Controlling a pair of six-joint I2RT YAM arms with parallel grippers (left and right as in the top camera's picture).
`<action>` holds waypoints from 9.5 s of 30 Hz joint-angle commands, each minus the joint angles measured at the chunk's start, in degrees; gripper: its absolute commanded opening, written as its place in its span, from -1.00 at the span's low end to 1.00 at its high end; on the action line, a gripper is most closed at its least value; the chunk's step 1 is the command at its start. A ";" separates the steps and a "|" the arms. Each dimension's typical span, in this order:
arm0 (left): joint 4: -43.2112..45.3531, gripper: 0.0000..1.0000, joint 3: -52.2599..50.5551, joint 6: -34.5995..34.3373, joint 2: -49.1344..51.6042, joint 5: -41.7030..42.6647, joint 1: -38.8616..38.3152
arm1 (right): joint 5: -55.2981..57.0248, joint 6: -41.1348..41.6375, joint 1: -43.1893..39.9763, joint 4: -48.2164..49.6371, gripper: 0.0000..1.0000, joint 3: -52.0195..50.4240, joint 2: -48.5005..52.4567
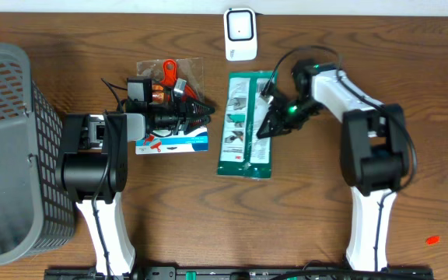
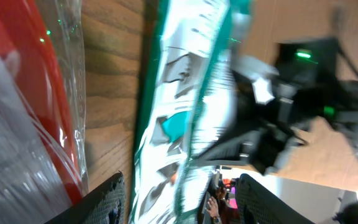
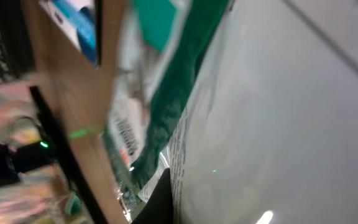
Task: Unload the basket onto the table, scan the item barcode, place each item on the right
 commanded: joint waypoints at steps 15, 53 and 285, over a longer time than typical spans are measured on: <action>-1.70 0.17 0.33 0.87 -0.22 -10.12 -2.36 | -3.67 -9.14 2.78 -6.91 -0.98 0.28 -21.88; 42.45 0.38 0.37 -21.70 -0.24 11.19 -3.26 | 0.11 -9.09 -1.38 -7.78 -0.98 0.28 -21.90; -33.92 -0.86 6.54 48.39 -47.87 -82.86 -24.90 | 10.91 6.49 -3.69 -3.76 0.71 -0.24 -17.51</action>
